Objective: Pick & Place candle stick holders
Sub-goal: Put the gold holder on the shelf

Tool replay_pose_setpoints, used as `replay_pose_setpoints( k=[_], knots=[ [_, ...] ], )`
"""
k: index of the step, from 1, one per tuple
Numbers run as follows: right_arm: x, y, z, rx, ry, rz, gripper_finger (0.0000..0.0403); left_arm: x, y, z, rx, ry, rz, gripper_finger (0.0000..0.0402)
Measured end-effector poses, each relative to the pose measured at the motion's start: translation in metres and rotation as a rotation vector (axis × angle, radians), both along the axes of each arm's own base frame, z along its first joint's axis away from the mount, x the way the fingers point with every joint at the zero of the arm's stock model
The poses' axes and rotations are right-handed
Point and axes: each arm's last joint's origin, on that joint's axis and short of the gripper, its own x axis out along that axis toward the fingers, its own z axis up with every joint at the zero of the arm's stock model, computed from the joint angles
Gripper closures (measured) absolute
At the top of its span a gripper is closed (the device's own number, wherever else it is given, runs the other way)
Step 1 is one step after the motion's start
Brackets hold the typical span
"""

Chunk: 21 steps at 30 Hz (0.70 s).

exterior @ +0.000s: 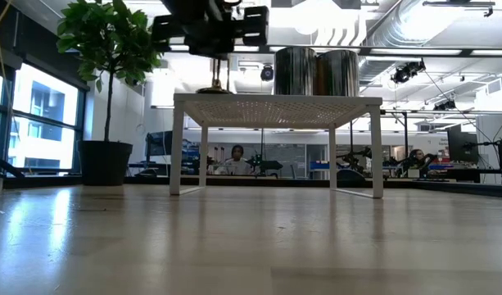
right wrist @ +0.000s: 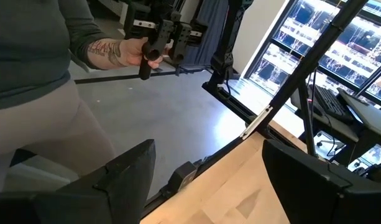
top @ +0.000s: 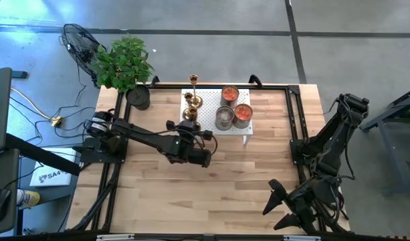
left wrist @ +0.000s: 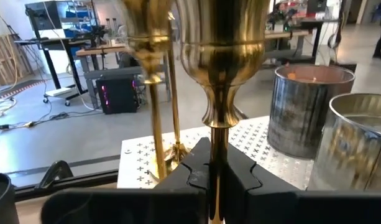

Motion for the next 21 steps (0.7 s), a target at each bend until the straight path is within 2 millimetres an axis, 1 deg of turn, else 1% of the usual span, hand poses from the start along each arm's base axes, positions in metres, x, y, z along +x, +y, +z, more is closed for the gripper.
replay_pose_setpoints(
  k=[8, 12, 21],
  knots=[
    [0.000, 0.000, 0.000, 0.015, 0.011, -0.003, 0.0112, 0.017, 0.015, 0.005, -0.085, 0.066, -0.048, 0.0378],
    [0.000, 0.000, 0.000, 0.015, 0.015, -0.004, 0.0112, 0.023, 0.021, 0.008, -0.102, 0.054, -0.060, 0.0376],
    [0.000, 0.000, -0.002, 0.003, 0.026, -0.005, 0.0112, 0.023, 0.020, 0.009, -0.090, 0.032, -0.053, 0.0374]
  ],
)
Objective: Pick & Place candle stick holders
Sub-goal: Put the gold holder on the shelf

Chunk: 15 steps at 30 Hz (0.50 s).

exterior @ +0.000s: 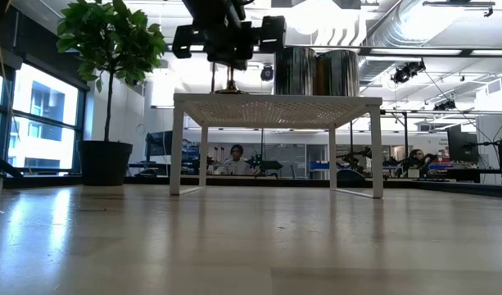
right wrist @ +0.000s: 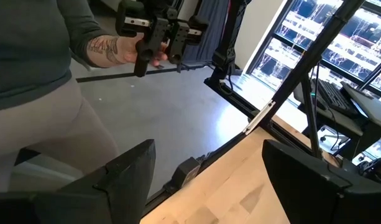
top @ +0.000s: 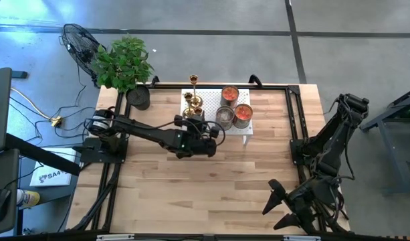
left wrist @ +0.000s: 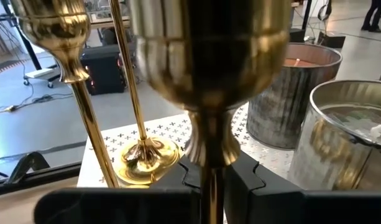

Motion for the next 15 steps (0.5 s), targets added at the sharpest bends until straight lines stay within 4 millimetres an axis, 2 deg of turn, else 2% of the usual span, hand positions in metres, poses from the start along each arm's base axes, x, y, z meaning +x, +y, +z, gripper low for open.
replay_pose_setpoints(
  k=[15],
  knots=[
    [-0.0001, 0.0000, -0.0002, -0.003, 0.002, 0.000, 0.0112, 0.0005, -0.0002, -0.0001, 0.000, 0.019, -0.009, 0.0373]
  ],
)
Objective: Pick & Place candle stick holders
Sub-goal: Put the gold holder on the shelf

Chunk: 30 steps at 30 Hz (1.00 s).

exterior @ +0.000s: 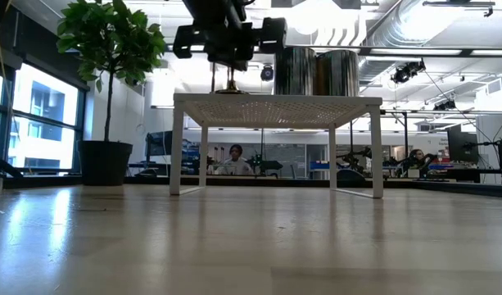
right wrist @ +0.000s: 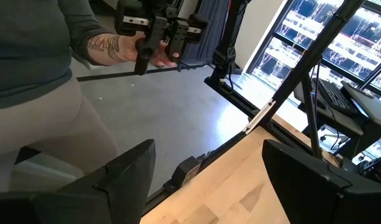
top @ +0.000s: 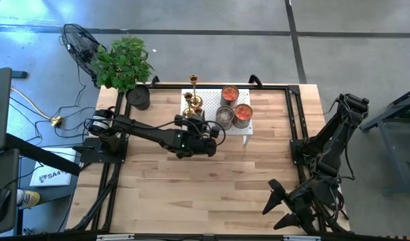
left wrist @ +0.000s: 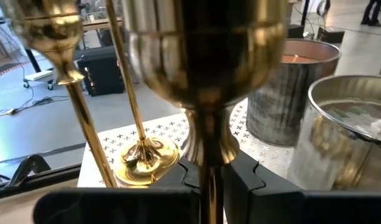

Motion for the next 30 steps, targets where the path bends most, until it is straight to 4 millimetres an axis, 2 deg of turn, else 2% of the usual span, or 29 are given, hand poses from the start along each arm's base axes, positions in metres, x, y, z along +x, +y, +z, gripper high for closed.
replay_pose_setpoints(
  k=[12, 21, 30],
  knots=[
    [0.000, 0.000, 0.000, 0.000, 0.000, 0.000, 0.0112, 0.003, -0.006, 0.002, 0.018, 0.064, -0.050, 0.0373],
    [0.000, 0.001, 0.000, 0.007, 0.008, 0.023, 0.0112, 0.012, -0.007, 0.012, 0.049, 0.113, -0.118, 0.0373],
    [-0.001, 0.001, -0.001, 0.024, 0.029, 0.024, 0.0112, 0.011, -0.007, 0.012, 0.083, 0.133, -0.071, 0.0373]
  ],
)
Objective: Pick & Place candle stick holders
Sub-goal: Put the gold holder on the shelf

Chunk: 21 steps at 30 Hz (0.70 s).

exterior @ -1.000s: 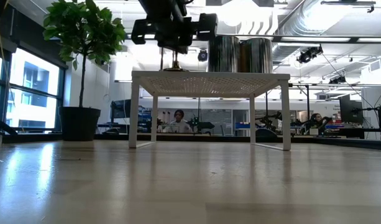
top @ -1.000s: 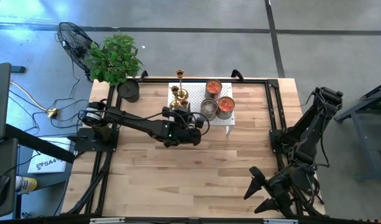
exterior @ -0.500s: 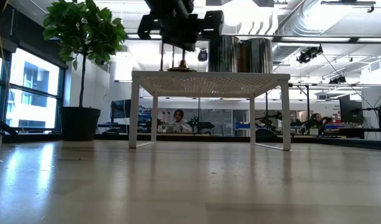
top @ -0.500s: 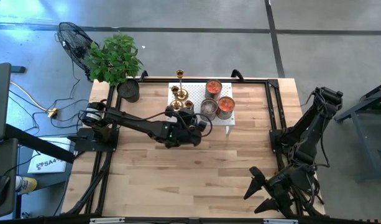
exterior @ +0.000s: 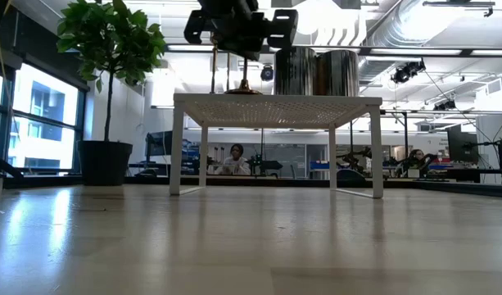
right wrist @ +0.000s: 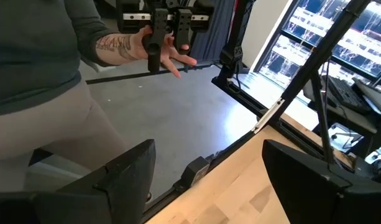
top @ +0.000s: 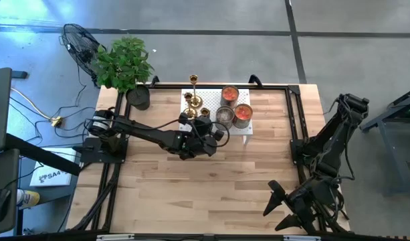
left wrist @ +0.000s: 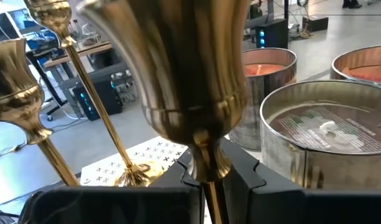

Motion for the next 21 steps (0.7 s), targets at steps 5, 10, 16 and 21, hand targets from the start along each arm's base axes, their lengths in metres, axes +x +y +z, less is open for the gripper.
replay_pose_setpoints(
  k=[5, 10, 16, 21],
  knots=[
    [-0.0002, 0.0002, -0.0001, 0.007, 0.007, 0.007, 0.0112, 0.0000, 0.0001, 0.0000, 0.000, 0.000, 0.000, 0.0373],
    [-0.0004, 0.0005, -0.0001, 0.008, 0.009, 0.019, 0.0112, -0.0002, 0.0001, 0.0001, -0.005, -0.026, 0.009, 0.0373],
    [-0.0004, 0.0005, -0.0001, 0.022, 0.020, 0.015, 0.0112, 0.0001, 0.0000, -0.0001, -0.012, -0.025, -0.001, 0.0373],
    [-0.0004, 0.0005, 0.0000, 0.022, 0.020, 0.015, 0.0112, -0.0001, 0.0000, -0.0004, -0.012, -0.020, -0.002, 0.0373]
  ],
)
